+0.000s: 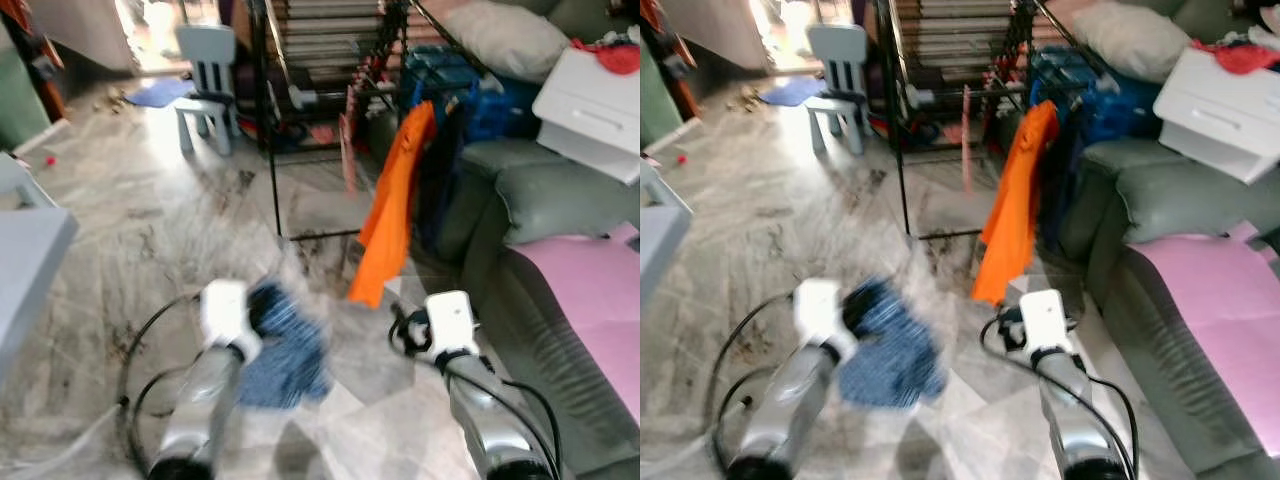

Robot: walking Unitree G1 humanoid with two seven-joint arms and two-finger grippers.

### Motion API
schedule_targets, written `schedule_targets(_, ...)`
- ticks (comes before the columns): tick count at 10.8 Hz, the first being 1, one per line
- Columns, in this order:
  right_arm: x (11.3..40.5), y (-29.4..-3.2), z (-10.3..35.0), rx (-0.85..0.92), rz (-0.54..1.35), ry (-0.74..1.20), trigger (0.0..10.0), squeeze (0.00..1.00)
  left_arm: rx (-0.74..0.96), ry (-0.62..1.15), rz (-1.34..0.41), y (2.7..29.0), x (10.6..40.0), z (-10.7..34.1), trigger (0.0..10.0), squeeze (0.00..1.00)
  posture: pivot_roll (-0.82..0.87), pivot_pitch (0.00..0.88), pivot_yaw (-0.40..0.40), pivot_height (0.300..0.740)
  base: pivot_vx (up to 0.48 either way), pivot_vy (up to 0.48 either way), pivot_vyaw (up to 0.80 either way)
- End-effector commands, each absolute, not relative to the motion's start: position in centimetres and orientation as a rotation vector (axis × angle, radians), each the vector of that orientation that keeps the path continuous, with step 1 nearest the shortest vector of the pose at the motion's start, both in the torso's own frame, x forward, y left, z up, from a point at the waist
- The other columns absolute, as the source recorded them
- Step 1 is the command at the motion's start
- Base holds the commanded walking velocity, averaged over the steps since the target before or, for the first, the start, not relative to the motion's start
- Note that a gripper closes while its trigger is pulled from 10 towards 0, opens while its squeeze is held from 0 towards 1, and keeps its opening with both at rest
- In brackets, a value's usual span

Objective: Hang hanger

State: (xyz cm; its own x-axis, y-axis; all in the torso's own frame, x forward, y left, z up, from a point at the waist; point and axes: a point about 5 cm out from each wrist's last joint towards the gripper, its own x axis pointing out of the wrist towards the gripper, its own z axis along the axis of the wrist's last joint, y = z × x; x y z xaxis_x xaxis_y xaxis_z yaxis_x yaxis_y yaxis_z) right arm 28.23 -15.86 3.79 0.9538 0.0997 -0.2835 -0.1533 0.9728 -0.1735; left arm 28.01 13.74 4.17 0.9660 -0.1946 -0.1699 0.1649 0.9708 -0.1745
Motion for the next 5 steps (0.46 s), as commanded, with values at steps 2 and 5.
schedule_targets(2, 29.0, -15.6, 4.6, -0.214, 0.169, 0.255, 10.0, 0.0, -0.141, 0.138, -0.151, 13.8, 28.2, 4.8, 10.0, 0.0, -0.02, 0.008, -0.059, 0.74, 0.0, 0.0, 0.0)
schedule_targets(5, 30.2, -15.1, 6.3, -0.25, 0.232, 0.204, 10.0, 0.0, -0.102, 0.104, -0.124, 14.6, 28.7, 5.4, 10.0, 0.0, -0.01, 0.008, -0.053, 0.74, 0.0, 0.0, 0.0)
